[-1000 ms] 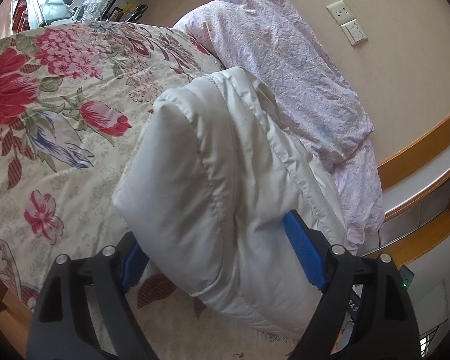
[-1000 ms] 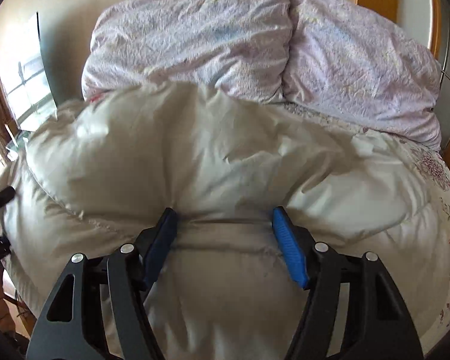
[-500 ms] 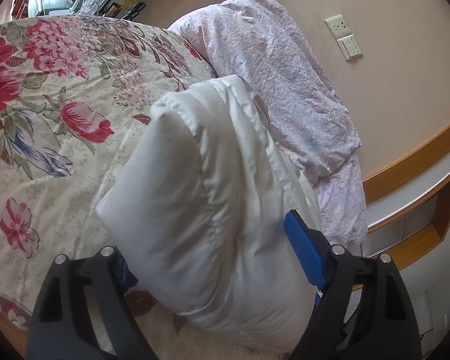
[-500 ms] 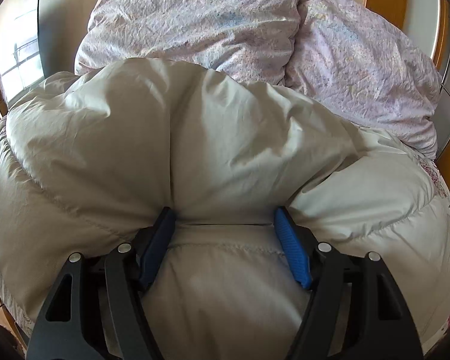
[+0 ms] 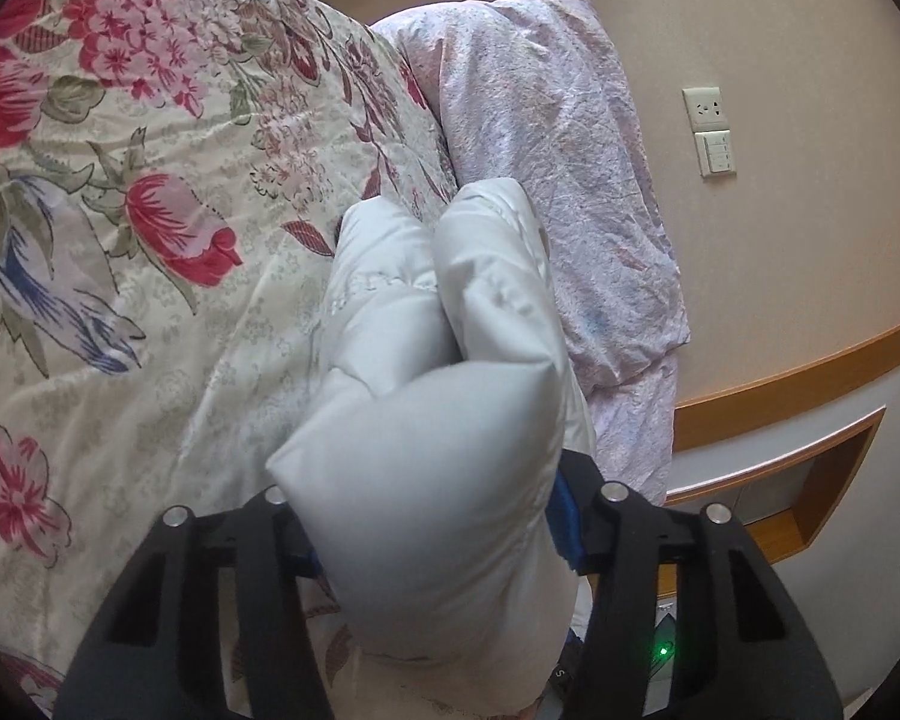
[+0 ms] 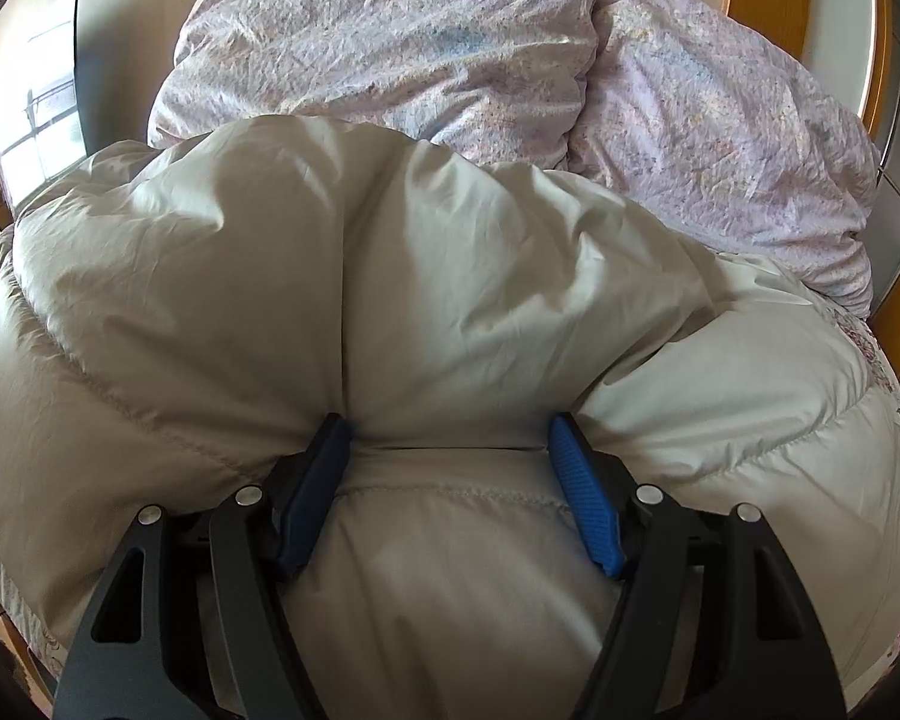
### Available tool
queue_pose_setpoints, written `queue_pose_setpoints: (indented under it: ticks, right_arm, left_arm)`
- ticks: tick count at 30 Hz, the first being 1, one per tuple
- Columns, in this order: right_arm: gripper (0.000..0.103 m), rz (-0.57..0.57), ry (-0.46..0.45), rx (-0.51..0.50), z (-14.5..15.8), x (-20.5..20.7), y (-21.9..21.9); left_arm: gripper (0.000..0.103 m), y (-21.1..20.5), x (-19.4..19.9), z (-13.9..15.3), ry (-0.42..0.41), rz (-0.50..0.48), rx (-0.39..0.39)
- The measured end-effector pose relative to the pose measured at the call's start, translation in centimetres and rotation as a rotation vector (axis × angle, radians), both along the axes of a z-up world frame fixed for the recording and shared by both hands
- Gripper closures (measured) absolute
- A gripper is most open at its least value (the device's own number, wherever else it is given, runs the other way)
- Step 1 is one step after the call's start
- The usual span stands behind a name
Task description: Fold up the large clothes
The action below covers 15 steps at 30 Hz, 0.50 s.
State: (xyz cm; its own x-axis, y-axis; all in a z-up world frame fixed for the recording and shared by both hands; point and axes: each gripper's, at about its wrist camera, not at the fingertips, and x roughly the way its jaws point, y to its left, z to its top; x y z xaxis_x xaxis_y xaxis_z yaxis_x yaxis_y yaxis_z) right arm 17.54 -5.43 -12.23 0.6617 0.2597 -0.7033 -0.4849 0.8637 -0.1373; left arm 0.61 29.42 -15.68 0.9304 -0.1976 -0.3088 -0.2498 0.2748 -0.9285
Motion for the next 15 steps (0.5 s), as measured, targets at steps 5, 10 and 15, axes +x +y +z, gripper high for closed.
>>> queue_pose_setpoints:
  ticks: [5,10,15]
  right_arm:
    - [0.032,0.000,0.002,-0.001,0.0,0.0,0.0]
    - [0.032,-0.004,0.006,-0.010,0.0,0.1,0.0]
    - [0.032,-0.016,0.007,-0.025,0.0,0.2,0.2]
  left_arm:
    - [0.064,-1.6,0.6,4.7,-0.011,-0.038,0.195]
    - [0.064,-5.4,1.6,10.5,-0.025,-0.083,0.460]
    - [0.064,-10.7,2.8,15.5,-0.065,-0.150,0.699]
